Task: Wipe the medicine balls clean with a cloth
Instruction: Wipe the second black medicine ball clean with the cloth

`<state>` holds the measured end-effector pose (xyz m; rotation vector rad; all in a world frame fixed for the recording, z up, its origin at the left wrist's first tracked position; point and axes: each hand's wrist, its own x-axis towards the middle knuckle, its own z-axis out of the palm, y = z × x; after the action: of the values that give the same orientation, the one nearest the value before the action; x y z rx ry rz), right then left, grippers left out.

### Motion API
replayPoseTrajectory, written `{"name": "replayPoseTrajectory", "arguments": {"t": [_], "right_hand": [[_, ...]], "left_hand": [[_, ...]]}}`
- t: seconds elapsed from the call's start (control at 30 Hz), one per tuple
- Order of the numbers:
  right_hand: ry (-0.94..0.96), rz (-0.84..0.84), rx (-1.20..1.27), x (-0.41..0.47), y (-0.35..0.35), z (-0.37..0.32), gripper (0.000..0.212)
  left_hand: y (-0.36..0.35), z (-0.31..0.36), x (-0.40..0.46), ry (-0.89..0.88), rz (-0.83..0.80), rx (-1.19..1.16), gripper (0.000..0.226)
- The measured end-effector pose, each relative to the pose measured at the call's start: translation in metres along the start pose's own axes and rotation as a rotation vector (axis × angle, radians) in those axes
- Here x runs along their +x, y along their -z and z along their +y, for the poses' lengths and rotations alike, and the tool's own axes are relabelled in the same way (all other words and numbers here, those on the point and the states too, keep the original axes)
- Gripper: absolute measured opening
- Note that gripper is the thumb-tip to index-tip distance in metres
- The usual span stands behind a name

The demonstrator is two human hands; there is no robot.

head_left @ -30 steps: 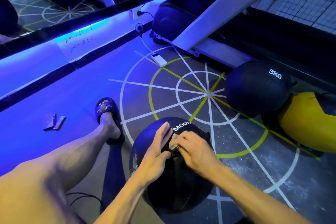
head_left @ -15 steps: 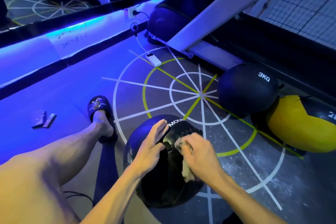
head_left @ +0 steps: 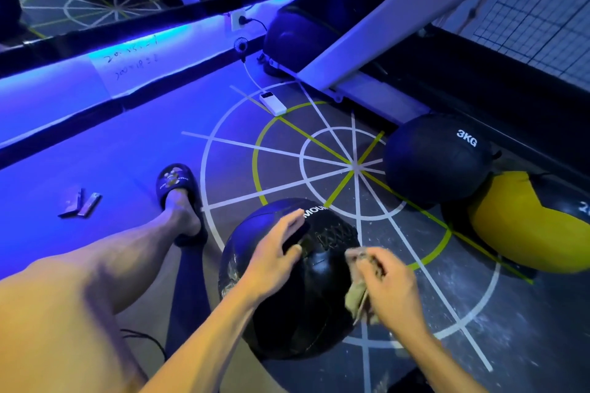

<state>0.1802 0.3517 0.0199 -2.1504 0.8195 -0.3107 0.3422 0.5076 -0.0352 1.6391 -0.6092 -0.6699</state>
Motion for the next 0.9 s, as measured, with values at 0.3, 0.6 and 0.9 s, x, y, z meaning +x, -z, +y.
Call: {"name": "replayPoseTrajectory", "arguments": {"t": [0.3, 0.6, 0.9], "right_hand": [[0.43, 0.155, -0.115, 0.016, -0.028, -0.037, 0.026], [0.413, -0.024, -0.328, 0.037, -0.05, -0.001, 0.027], [0.482, -0.054, -0.413, 0.035, -0.047, -0.005, 0.019]], "left_hand": [[-0.001, 0.001, 0.002, -0.045, 0.034, 0.116, 0.079], [-0.002, 0.008, 0.003, 0.097, -0.112, -0.228, 0.091], [-0.009, 0.009, 0.005, 0.244, 0.044, -0.664, 0.064]]}}
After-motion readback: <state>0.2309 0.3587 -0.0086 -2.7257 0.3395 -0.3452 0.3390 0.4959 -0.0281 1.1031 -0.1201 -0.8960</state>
